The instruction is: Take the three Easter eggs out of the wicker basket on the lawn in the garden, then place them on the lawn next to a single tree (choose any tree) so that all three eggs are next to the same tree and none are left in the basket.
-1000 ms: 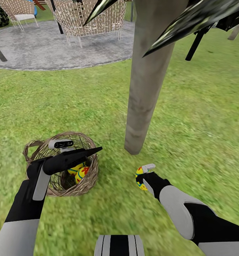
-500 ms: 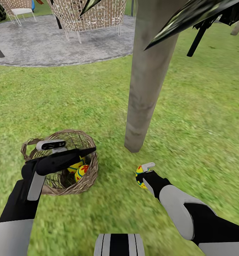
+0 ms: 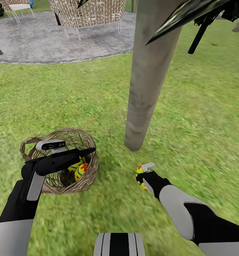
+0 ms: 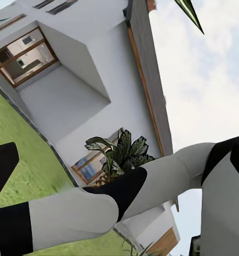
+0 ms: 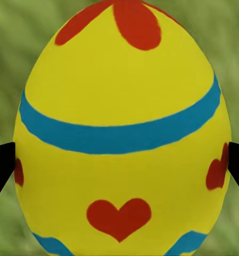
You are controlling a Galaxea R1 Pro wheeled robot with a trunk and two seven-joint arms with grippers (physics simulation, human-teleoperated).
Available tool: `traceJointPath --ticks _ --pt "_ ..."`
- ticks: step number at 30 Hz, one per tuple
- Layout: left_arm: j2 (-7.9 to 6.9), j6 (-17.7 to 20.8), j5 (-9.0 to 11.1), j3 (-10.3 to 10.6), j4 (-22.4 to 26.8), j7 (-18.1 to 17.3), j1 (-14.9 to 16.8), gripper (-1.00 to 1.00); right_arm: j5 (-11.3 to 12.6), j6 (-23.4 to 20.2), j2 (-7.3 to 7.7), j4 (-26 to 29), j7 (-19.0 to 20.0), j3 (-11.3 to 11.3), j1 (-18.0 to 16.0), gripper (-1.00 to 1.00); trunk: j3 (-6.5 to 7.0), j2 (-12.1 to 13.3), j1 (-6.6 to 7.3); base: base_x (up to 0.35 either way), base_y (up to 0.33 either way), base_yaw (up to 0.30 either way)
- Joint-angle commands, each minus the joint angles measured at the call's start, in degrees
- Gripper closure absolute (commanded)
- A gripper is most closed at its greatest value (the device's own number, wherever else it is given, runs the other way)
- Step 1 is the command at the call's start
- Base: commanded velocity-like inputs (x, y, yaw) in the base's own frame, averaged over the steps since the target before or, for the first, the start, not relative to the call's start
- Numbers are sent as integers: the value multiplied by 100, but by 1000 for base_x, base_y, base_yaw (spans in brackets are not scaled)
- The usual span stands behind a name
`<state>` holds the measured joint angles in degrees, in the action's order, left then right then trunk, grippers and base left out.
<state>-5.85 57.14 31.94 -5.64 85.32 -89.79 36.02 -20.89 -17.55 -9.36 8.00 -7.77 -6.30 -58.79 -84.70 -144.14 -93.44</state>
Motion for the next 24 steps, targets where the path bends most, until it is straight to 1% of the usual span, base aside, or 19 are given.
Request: traceJointPath --ticks 1,12,24 --pt "-3 61 -2 1 2 -21 2 -100 -56 -29 -5 8 -6 -47 -1 100 -26 -3 -2 0 0 0" --pt "-4 61 3 1 1 -21 2 -100 -54 -12 -12 26 3 -56 -1 100 -28 -3 -2 0 0 0" --pt "3 61 5 1 3 -21 2 -100 -56 -14 -12 20 3 -56 -1 100 -133 -3 -2 0 0 0"
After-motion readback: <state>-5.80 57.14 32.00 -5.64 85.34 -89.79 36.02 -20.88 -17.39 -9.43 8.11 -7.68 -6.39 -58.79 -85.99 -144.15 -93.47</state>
